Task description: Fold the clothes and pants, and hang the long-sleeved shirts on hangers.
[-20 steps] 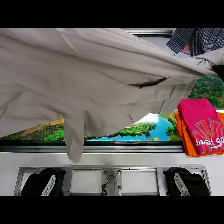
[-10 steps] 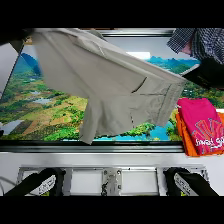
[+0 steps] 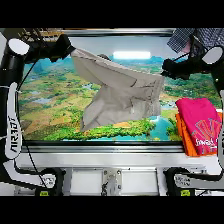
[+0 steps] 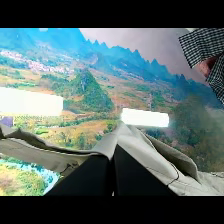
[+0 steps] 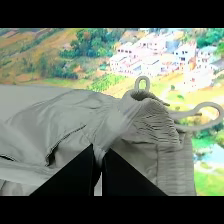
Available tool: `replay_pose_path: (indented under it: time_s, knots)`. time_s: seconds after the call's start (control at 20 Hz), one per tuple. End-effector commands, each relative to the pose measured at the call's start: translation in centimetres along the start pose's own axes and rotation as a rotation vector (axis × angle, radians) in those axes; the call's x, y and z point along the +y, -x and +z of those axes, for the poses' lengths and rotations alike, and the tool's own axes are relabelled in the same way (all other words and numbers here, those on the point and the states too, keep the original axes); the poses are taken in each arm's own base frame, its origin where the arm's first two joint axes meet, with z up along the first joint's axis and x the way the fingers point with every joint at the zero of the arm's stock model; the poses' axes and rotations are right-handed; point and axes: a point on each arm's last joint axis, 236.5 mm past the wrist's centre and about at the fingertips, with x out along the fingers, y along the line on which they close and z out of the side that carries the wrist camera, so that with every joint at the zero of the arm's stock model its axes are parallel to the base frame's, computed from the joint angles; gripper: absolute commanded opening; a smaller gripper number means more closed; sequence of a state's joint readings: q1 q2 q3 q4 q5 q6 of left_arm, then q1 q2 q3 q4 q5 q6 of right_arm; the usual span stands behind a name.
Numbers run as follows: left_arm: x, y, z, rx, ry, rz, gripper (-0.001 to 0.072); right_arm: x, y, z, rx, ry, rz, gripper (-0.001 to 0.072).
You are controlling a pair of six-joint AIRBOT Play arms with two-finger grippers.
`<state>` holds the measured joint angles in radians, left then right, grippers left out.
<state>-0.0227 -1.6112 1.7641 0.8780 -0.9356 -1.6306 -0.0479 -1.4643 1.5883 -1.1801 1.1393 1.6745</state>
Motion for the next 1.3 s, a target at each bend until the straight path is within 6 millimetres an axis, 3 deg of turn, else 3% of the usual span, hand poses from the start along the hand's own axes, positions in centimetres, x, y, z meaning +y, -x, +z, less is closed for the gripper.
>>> replay_pose_path:
  time_s: [0.0,0.2,0.4,0.6,0.8,1.0,1.25]
  knots:
    - [2.3,-0.7,-2.4,0.099,-0.026,0.07,0.0004,-2.4,-1.1,0.1,0.006,0.091,-0.09,0.002]
    - [4.9,2.7,-6.4,0.169,-0.141,0.235,0.0004,-5.2,-0.8,-4.9,0.149,0.165,-0.173,0.0019]
    - [6.7,4.2,-15.3,0.311,-0.13,0.271,0.0004,-7.4,-1.5,-10.6,0.234,0.135,-0.198,0.002]
    - [10.2,4.3,-24.4,0.422,-0.099,0.312,0.0004,-9.4,-4.1,-15.3,0.278,0.112,-0.215,0.002]
    - [14.8,4.7,-30.5,0.492,-0.018,0.381,0.0004,-10.2,-7.0,-18.0,0.253,0.116,-0.213,0.0021]
    - [16.4,5.1,-33.9,0.541,0.043,0.399,0.0004,-10.3,-8.1,-19.6,0.273,0.124,-0.213,0.0022]
    - [16.8,5.5,-35.2,0.577,0.052,0.409,0.0005,-10.3,-8.2,-19.7,0.275,0.12,-0.212,0.0022]
